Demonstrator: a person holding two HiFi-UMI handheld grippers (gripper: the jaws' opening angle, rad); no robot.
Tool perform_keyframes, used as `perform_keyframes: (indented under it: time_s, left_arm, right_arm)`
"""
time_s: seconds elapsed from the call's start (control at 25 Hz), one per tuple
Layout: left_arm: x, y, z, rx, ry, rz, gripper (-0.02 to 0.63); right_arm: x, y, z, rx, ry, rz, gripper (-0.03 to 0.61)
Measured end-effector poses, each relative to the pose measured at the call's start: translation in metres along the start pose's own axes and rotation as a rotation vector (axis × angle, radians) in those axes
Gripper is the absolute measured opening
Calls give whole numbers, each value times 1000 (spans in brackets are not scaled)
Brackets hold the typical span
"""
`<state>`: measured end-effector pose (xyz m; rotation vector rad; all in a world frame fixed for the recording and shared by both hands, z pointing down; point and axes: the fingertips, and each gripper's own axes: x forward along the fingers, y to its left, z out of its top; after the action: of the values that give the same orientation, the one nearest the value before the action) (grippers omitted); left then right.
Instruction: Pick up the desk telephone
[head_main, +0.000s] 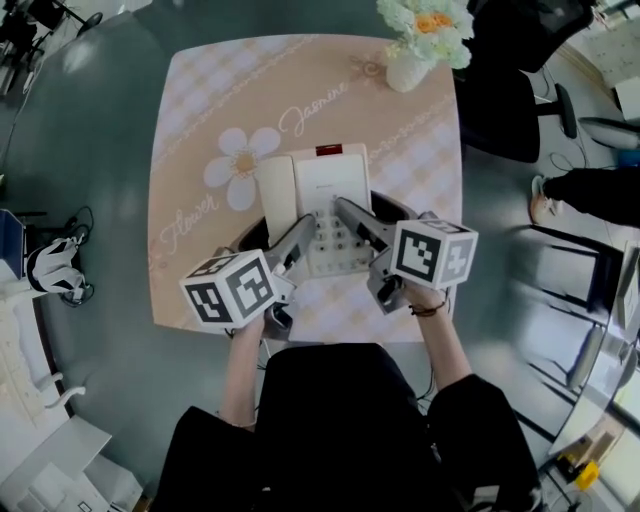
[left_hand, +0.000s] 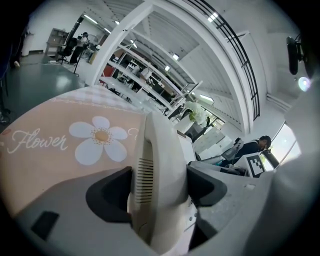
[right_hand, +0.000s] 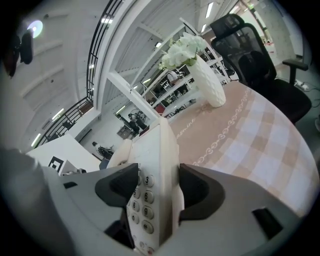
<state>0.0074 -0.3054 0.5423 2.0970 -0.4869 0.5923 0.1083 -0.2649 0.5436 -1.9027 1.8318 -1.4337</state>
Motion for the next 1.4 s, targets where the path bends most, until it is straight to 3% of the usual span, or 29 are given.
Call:
perform_keyframes:
  time_s: [0.76, 1.4]
  left_arm:
    - [-61, -53, 23, 61, -76, -38, 327]
    - [-86, -88, 28, 119, -106, -71, 327]
  right_arm:
    - [-56, 60, 26, -22, -123, 15, 243]
    - [-96, 80, 34, -33, -202, 15, 242]
